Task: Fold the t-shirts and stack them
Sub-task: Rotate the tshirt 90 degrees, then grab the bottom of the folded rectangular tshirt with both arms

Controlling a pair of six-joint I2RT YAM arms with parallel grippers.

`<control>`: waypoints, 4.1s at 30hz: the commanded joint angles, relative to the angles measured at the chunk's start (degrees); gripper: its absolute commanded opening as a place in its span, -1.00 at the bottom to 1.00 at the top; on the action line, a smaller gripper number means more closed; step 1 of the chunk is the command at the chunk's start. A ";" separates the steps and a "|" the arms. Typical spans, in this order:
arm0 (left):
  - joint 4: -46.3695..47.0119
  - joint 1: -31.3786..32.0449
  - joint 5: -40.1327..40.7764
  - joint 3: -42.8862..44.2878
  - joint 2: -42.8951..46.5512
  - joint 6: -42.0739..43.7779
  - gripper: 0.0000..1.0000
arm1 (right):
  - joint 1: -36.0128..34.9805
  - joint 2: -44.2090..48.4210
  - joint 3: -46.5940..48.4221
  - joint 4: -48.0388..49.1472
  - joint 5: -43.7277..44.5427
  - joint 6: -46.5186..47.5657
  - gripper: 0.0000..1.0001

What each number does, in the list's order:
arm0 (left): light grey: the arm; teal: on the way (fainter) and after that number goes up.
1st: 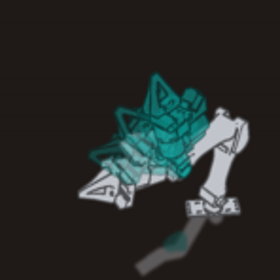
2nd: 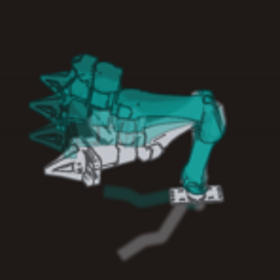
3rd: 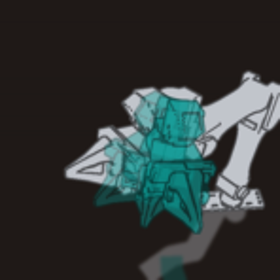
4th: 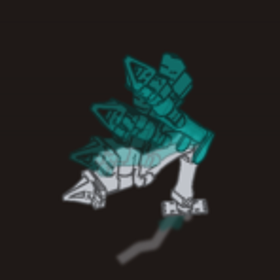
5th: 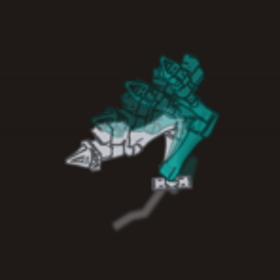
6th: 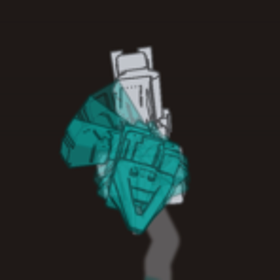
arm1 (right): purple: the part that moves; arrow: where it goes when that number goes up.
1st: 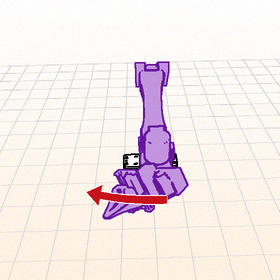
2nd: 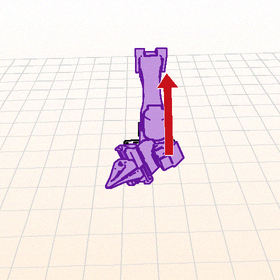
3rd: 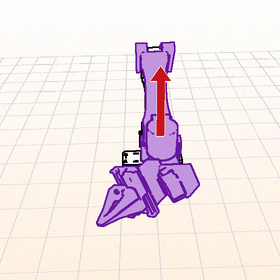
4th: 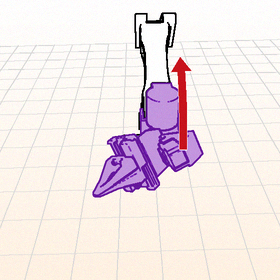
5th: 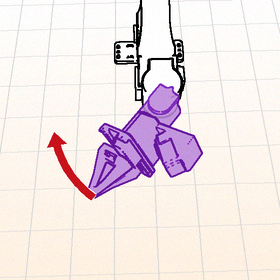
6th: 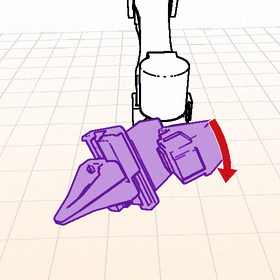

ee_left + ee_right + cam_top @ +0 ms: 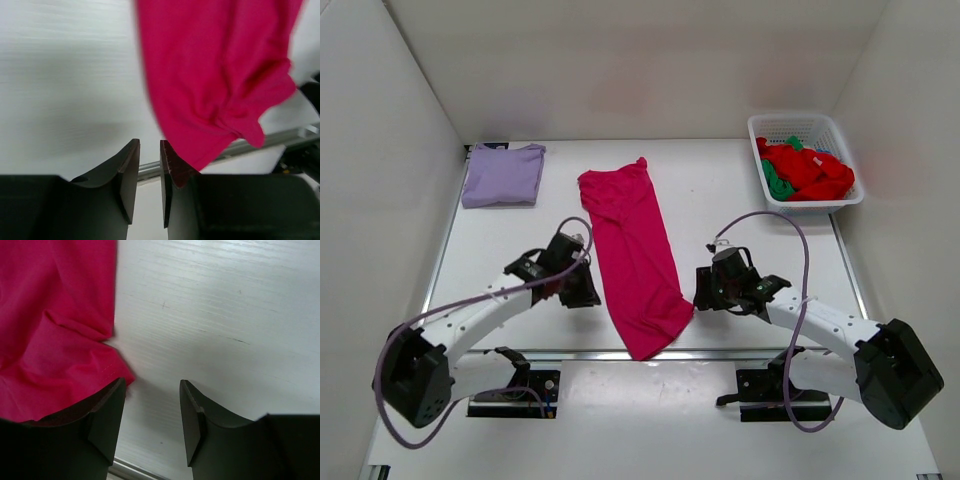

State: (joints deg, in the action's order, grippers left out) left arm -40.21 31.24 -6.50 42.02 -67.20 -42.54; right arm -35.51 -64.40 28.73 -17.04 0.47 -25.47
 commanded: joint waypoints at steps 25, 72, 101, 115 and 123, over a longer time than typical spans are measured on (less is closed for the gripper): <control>23.94 1.71 3.08 2.63 -18.58 -4.48 -0.26 | -2.80 -3.63 1.59 4.56 -6.62 1.92 -0.39; -19.04 -4.00 12.83 108.75 -89.69 7.74 -0.18 | -18.81 2.18 -2.98 -4.32 6.03 -13.19 -0.52; -38.28 6.17 33.63 89.24 -26.62 9.34 0.03 | -15.56 13.86 1.15 -12.14 21.67 -11.71 0.20; -4.10 -5.79 2.35 -7.64 32.39 -4.18 -0.05 | -15.99 6.75 -0.51 -7.58 15.27 -16.01 0.06; 11.36 16.98 11.50 -19.26 26.26 -17.83 -0.07 | -19.78 3.49 -0.25 -7.48 15.53 -21.11 0.05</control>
State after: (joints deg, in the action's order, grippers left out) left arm -39.53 42.11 1.13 23.29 -37.56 -53.45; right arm -54.76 -60.97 28.91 -26.44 15.73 -43.42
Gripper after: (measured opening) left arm 0.470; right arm 0.524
